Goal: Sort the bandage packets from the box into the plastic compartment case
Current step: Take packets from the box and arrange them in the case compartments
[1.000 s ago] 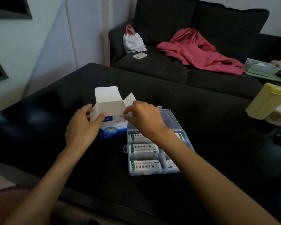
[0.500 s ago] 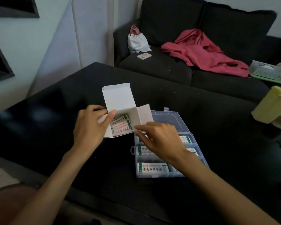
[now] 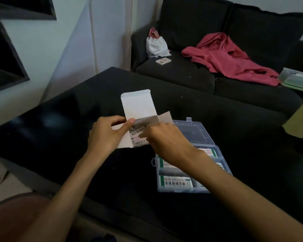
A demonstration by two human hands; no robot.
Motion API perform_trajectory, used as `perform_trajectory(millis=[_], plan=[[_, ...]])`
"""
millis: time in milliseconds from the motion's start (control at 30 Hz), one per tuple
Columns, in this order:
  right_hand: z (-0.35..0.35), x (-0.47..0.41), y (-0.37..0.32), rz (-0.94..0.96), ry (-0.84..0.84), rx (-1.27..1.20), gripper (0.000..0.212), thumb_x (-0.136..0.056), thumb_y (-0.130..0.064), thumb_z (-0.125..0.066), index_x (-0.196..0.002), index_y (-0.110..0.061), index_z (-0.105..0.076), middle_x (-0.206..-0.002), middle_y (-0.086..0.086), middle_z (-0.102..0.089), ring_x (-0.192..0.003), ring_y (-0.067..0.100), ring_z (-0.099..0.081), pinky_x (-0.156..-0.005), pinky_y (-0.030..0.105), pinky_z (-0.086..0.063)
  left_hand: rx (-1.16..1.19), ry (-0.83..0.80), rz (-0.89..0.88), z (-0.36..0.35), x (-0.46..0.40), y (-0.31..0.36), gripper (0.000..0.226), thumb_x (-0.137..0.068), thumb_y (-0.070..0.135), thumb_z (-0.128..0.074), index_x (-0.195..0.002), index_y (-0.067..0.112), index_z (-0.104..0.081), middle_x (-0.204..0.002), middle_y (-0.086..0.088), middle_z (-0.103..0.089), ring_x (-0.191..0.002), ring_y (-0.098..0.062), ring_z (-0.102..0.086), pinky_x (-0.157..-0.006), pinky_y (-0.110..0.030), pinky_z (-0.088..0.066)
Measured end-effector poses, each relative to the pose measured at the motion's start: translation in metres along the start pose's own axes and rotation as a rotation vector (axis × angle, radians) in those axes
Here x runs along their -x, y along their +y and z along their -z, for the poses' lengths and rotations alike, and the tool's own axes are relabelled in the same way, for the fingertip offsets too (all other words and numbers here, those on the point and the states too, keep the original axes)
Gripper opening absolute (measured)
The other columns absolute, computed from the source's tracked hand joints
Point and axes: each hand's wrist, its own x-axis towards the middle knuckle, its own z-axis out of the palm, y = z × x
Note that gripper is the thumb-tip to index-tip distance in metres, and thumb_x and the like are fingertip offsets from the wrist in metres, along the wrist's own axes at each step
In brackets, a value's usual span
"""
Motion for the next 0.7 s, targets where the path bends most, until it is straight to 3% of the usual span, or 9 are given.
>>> perform_trajectory(millis=[167,300,500,700], plan=[[-0.003,-0.023,0.017,-0.169,-0.215,-0.137,0.029,-0.092,-0.014,-0.054,-0.121,-0.014,-0.061,-0.127,0.009,-0.055,-0.109,0.026,-0.057,-0.087,0.03,-0.047,0.063,-0.072,-0.004,0.002,-0.001,-0.004,0.027,-0.084,0.049,-0.06,-0.092,0.028,-0.075,-0.089,0.014,-0.071,-0.09,-0.01,-0.065,-0.081,-0.038,-0.052],[-0.012,-0.044,0.011,-0.162,-0.312,-0.058,0.034,-0.091,-0.015,-0.057,-0.125,-0.012,-0.055,-0.12,0.01,-0.06,-0.106,0.028,-0.059,-0.092,0.036,-0.048,0.068,-0.051,-0.015,0.001,-0.001,-0.005,0.024,-0.085,0.048,-0.061,-0.09,0.03,-0.076,-0.084,0.017,-0.07,-0.089,-0.01,-0.065,-0.082,-0.039,-0.052],[-0.017,-0.049,0.008,-0.178,-0.265,0.046,0.037,-0.094,-0.014,-0.051,-0.13,-0.011,-0.05,-0.128,0.01,-0.055,-0.116,0.028,-0.053,-0.097,0.036,-0.042,0.087,-0.025,0.023,-0.004,-0.001,-0.003,0.027,-0.084,0.052,-0.06,-0.093,0.032,-0.075,-0.093,0.015,-0.072,-0.096,-0.012,-0.064,-0.088,-0.041,-0.05],[-0.019,-0.042,0.011,-0.142,-0.052,0.087,0.03,-0.092,-0.019,-0.057,-0.121,-0.011,-0.058,-0.117,0.011,-0.062,-0.104,0.027,-0.06,-0.092,0.034,-0.047,0.064,0.037,0.07,-0.007,-0.003,-0.002,0.034,-0.083,0.056,-0.059,-0.098,0.03,-0.075,-0.101,0.01,-0.072,-0.1,-0.016,-0.063,-0.087,-0.04,-0.051]])
